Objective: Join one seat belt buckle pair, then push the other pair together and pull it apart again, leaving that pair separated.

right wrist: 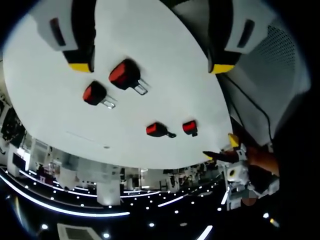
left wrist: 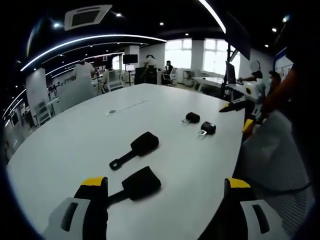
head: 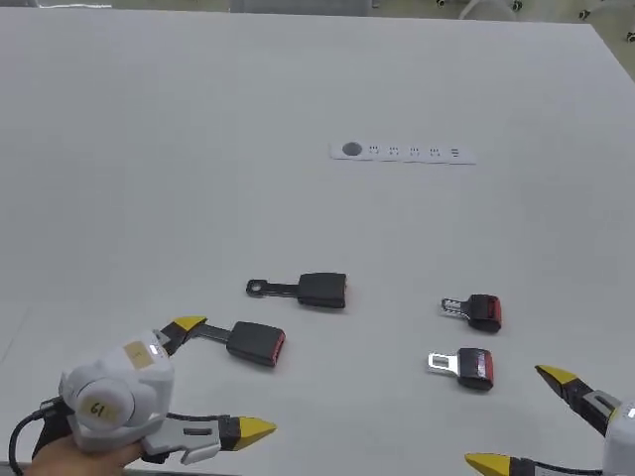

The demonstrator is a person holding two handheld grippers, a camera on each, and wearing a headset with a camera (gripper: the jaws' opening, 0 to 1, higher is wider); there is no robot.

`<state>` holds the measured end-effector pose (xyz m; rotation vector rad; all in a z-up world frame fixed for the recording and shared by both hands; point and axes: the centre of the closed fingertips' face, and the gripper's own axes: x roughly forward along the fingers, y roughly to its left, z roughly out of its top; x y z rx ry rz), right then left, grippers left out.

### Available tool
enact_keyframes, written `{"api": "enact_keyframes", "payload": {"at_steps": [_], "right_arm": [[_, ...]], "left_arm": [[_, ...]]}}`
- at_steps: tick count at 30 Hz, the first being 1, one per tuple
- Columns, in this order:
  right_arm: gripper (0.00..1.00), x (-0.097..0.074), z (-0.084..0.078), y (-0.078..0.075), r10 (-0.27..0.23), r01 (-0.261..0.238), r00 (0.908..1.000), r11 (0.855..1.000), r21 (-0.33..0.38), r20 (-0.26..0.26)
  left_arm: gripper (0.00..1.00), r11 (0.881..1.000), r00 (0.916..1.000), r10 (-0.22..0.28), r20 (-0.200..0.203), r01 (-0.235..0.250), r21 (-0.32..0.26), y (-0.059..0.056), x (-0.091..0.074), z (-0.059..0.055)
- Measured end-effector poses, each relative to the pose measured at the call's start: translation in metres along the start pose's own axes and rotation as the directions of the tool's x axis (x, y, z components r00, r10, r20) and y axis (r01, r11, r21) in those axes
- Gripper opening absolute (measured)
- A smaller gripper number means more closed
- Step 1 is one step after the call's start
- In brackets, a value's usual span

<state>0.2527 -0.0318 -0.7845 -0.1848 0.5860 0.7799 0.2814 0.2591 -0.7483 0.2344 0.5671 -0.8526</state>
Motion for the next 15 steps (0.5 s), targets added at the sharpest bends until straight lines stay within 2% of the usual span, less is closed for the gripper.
{"api": "enact_keyframes", "payload": {"at_steps": [15], "right_arm": [[0.92,0.023,0.000,-0.014,0.064,-0.067,0.9963,0.996,-0.050,-0.057]], "left_arm": [[0.97,0.998,0.9974,-0.052,-0.051,0.053,0.029,0.010,0.016,-0.007]]}}
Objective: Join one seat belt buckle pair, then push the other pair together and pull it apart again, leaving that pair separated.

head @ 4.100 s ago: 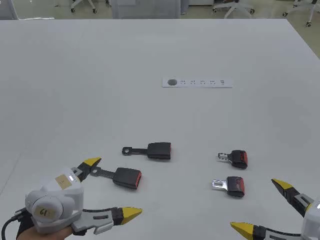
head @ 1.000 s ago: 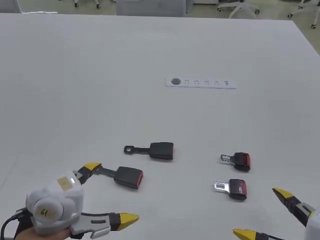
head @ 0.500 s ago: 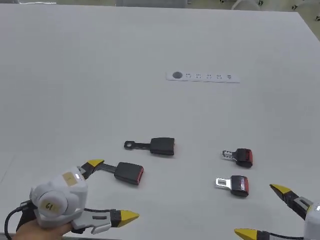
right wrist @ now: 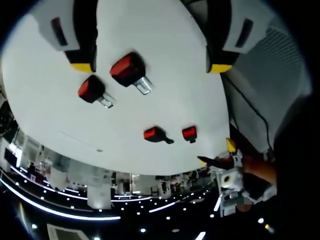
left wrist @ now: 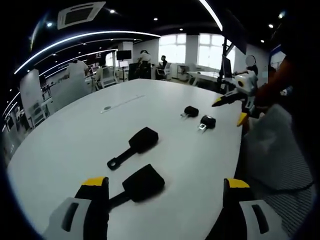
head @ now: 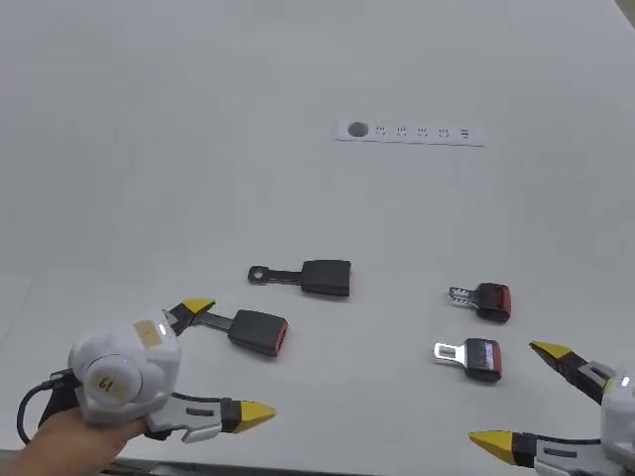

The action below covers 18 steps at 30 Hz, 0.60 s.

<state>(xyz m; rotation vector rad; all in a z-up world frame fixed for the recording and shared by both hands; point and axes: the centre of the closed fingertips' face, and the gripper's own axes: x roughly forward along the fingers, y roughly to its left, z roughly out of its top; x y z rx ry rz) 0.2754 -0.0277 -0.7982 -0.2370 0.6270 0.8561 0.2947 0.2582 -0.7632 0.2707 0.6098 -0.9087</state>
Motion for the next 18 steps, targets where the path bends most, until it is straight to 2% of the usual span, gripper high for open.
{"api": "enact_keyframes", "payload": {"at_steps": [7,11,13,16,18], "right_arm": [[0.89,0.010,-0.004,-0.006,0.041,-0.043,0.9982,0.999,-0.031,-0.043],[0.86,0.015,-0.005,-0.011,0.063,-0.066,0.9962,0.997,-0.039,-0.060],[0.84,0.018,-0.007,-0.013,0.077,-0.081,0.9938,0.996,-0.047,-0.080],[0.82,0.021,-0.006,-0.018,0.091,-0.096,0.9919,0.994,-0.057,-0.089],[0.81,0.023,-0.006,-0.021,0.102,-0.109,0.9896,0.992,-0.063,-0.101]], "left_arm": [[0.96,0.999,0.9992,-0.024,-0.031,0.025,0.022,0.005,0.009,-0.005],[0.94,0.999,0.9975,-0.046,-0.055,0.047,0.026,0.010,0.018,-0.012],[0.93,0.998,0.9953,-0.058,-0.078,0.061,0.034,0.012,0.023,-0.017],[0.92,0.993,0.9915,-0.090,-0.094,0.097,0.071,0.013,0.029,-0.018],[0.91,0.990,0.9871,-0.098,-0.127,0.110,0.090,0.019,0.034,-0.023]]}}
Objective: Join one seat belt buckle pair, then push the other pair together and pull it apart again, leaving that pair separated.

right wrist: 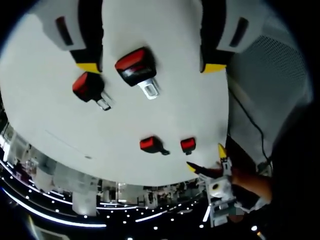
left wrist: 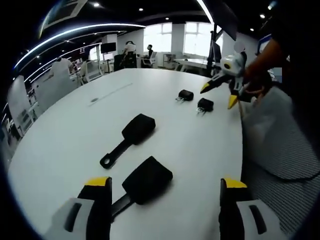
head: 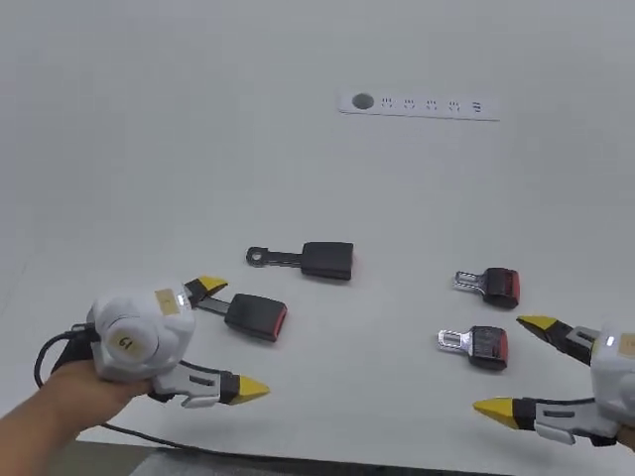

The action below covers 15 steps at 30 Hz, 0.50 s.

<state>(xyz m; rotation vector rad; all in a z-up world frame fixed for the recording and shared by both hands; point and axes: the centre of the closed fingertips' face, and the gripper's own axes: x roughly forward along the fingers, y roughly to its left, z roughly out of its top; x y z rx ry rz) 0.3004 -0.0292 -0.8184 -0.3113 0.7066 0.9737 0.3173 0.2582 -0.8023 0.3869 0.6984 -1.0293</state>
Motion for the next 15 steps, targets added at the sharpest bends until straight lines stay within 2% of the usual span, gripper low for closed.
{"api": "enact_keyframes", "payload": {"at_steps": [6,15], "right_arm": [[0.76,0.005,-0.005,-0.007,0.039,-0.039,0.9986,0.999,-0.006,-0.036],[0.69,0.013,-0.011,-0.012,0.105,-0.108,0.9901,0.994,-0.032,-0.093]], "left_arm": [[0.87,0.999,0.9987,-0.030,-0.041,0.031,0.037,0.015,0.013,-0.006],[0.76,0.992,0.9916,-0.080,-0.102,0.090,0.092,0.028,0.026,-0.018]]}}
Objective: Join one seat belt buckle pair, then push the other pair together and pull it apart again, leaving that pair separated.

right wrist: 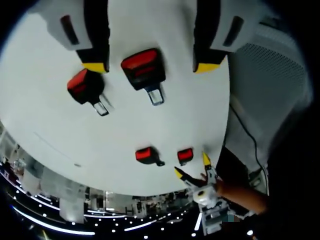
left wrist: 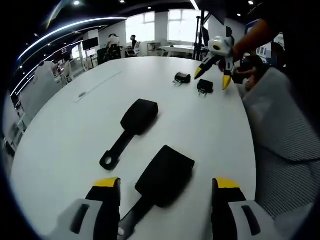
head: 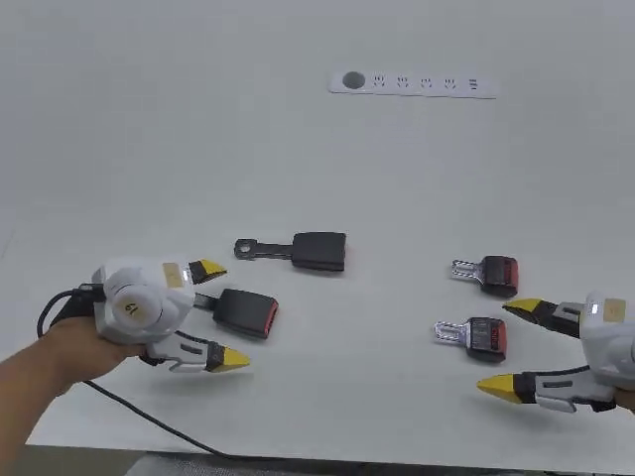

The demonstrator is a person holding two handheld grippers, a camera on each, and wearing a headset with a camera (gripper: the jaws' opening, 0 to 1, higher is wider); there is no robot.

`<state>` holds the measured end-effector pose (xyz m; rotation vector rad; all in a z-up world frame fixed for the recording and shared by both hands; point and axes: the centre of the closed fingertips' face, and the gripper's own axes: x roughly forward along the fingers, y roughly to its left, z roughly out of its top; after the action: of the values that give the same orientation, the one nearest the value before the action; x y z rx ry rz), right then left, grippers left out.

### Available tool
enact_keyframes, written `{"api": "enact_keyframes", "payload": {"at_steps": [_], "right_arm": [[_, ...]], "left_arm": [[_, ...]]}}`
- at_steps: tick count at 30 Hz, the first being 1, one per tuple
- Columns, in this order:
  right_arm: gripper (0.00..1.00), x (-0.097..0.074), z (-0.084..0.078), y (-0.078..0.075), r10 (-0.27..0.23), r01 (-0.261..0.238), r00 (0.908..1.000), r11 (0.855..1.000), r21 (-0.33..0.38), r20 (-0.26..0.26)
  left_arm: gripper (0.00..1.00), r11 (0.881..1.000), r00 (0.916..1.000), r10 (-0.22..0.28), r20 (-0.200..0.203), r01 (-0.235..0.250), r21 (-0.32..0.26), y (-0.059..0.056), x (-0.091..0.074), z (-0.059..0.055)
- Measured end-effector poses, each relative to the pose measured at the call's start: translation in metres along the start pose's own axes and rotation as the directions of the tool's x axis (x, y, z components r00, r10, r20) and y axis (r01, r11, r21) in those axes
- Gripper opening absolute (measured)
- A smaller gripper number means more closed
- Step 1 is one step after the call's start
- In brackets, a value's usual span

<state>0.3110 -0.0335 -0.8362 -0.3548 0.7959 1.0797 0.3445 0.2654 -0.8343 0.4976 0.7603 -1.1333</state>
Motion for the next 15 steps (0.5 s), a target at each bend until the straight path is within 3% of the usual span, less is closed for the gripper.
{"api": "enact_keyframes", "payload": {"at_steps": [4,6,12,15], "right_arm": [[0.67,0.002,-0.001,-0.004,0.012,-0.012,0.9999,1.000,-0.011,-0.012],[0.65,0.002,-0.001,-0.004,0.023,-0.023,0.9996,1.000,-0.015,-0.015],[0.59,0.002,-0.005,-0.004,0.059,-0.060,0.9974,0.998,-0.027,-0.042],[0.55,0.003,-0.007,-0.002,0.076,-0.078,0.9955,0.996,-0.030,-0.056]], "left_arm": [[0.68,0.999,0.9991,-0.030,-0.029,0.031,0.040,0.000,0.005,-0.005],[0.64,0.996,0.9968,-0.050,-0.063,0.055,0.077,0.001,0.007,-0.009],[0.58,0.987,0.9919,-0.089,-0.091,0.100,0.126,0.004,0.009,-0.008],[0.55,0.982,0.9850,-0.113,-0.130,0.131,0.134,0.004,0.010,-0.014]]}}
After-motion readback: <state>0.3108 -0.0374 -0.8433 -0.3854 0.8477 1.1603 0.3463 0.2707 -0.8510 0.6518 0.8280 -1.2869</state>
